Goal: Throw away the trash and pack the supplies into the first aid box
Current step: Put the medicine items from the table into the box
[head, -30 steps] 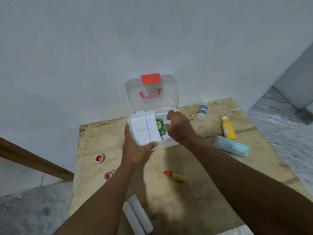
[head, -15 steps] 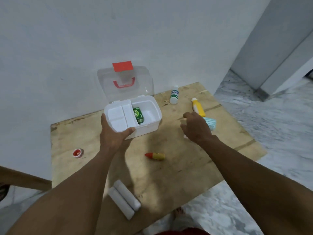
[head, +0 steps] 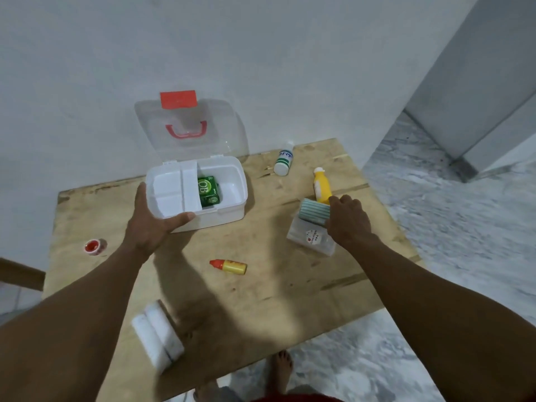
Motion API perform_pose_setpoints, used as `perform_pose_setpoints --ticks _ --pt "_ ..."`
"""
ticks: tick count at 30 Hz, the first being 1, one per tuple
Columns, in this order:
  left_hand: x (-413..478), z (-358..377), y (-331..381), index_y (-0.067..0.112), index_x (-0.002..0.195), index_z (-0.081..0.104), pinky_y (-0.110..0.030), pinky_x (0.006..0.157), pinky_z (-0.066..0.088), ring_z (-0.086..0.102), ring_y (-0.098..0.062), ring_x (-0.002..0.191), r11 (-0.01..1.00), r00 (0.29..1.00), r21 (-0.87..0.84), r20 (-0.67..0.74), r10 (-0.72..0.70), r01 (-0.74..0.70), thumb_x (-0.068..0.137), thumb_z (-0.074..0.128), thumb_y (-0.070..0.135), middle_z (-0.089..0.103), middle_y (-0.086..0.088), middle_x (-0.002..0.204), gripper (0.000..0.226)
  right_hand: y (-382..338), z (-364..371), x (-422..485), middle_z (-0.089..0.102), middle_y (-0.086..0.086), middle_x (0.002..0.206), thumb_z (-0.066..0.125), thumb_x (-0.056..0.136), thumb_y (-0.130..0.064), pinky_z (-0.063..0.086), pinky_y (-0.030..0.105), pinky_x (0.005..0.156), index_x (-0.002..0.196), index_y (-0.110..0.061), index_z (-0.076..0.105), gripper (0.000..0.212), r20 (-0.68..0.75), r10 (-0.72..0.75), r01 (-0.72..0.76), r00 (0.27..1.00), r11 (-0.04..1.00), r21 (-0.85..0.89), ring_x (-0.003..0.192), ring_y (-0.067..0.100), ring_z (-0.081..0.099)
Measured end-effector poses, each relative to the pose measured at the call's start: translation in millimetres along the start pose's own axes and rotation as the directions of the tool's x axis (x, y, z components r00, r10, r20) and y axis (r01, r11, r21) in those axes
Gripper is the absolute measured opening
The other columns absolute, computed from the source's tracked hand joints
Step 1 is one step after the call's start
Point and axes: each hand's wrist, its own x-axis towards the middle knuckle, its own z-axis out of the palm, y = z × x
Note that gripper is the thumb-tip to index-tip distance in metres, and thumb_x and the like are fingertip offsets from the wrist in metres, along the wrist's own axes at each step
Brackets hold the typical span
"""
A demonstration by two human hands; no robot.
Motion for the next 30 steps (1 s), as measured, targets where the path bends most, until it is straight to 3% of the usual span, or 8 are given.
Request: perform_pose_setpoints --ticks 3,7,13,17,21,24,27,30 --pt "-1.6 2.5 3.5 0.035 0.145 0.029 -0.046 0.106 0.039 0.041 -0.018 0.128 0.999 1.000 -0.020 -0.002 0.030 -0.030 0.052 0.090 0.048 0.042 0.011 0.142 0.113 6.6 3.4 5.1 0.048 0.015 0.124 0.058 0.093 -0.013 0.048 0.044 0.086 0.123 -0.006 0.052 0.032 0.021 -0.029 0.029 0.999 0.999 -0.019 0.115 0.034 0.047" --pt "-2.7 6.1 4.9 0.029 0.145 0.030 -0.048 0.105 0.041 0.041 -0.017 0.125 0.998 0.999 -0.037 -0.015 0.041 -0.041 0.063 0.092 0.031 0.042 0.010 0.138 0.103 10.0 5.9 5.9 0.046 0.016 0.124 0.058 0.091 -0.012 0.048 0.044 0.084 0.117 -0.004 0.055 0.028 0.015 -0.061 0.062 0.998 0.998 -0.023 0.115 0.035 0.046" --pt "-3.3 3.4 4.4 0.032 0.145 0.029 -0.049 0.106 0.041 0.042 -0.018 0.128 0.998 0.999 -0.044 -0.019 0.039 -0.040 0.056 0.092 0.041 0.043 0.008 0.141 0.109 10.6 1.4 0.4 0.048 0.017 0.120 0.061 0.087 -0.016 0.048 0.042 0.081 0.114 -0.003 0.056 0.031 -0.028 -0.075 0.075 0.997 0.997 -0.010 0.111 0.036 0.048" --pt "-7.0 2.4 5.7 0.033 0.143 0.030 -0.050 0.104 0.043 0.046 -0.020 0.125 0.997 1.000 -0.074 -0.016 0.020 -0.021 0.049 0.090 0.051 0.047 0.008 0.137 0.113 8.6 -7.9 -8.9 0.054 0.014 0.109 0.067 0.078 -0.027 0.048 0.041 0.071 0.106 -0.007 0.059 0.036 -0.145 -0.102 0.102 0.984 0.995 -0.009 0.101 0.036 0.054" --pt "-7.1 1.7 2.6 0.033 0.148 0.022 -0.051 0.105 0.043 0.046 -0.024 0.128 0.996 1.000 -0.087 -0.017 -0.001 -0.001 0.054 0.092 0.046 0.045 0.004 0.142 0.118 -10.2 -20.5 -14.7 0.058 0.021 0.096 0.073 0.068 -0.021 0.050 0.040 0.061 0.105 -0.002 0.064 0.042 -0.255 -0.127 0.146 0.959 0.988 0.058 0.082 0.041 0.059" --pt "-6.0 3.9 1.5 0.030 0.147 0.023 -0.049 0.104 0.044 0.048 -0.022 0.123 0.994 1.000 -0.106 -0.024 0.011 -0.013 0.058 0.093 0.036 0.048 0.004 0.137 0.113 -39.6 -33.1 -15.8 0.059 0.025 0.096 0.073 0.069 -0.014 0.056 0.041 0.057 0.112 -0.004 0.064 0.045 -0.323 -0.219 0.280 0.921 0.947 0.156 0.080 0.043 0.063" --pt "-7.6 4.7 3.1 0.030 0.144 0.026 -0.046 0.101 0.046 0.050 -0.019 0.118 0.992 0.999 -0.125 -0.030 0.016 -0.020 0.060 0.093 0.030 0.051 0.007 0.131 0.108 -77.8 -54.9 -14.5 0.055 0.021 0.117 0.067 0.083 -0.018 0.057 0.045 0.078 0.127 -0.018 0.057 0.046 -0.317 -0.218 0.305 0.923 0.918 0.255 0.100 0.037 0.061" --pt "-8.3 4.8 4.4 0.027 0.146 0.024 -0.037 0.097 0.045 0.048 -0.017 0.117 0.990 0.999 -0.138 -0.034 0.021 -0.026 0.061 0.093 0.027 0.049 0.010 0.129 0.109 -110.3 -73.0 -5.0 0.049 0.015 0.123 0.063 0.087 -0.024 0.051 0.038 0.086 0.128 -0.026 0.054 0.042 -0.241 -0.273 0.329 0.931 0.915 0.233 0.099 0.035 0.060"
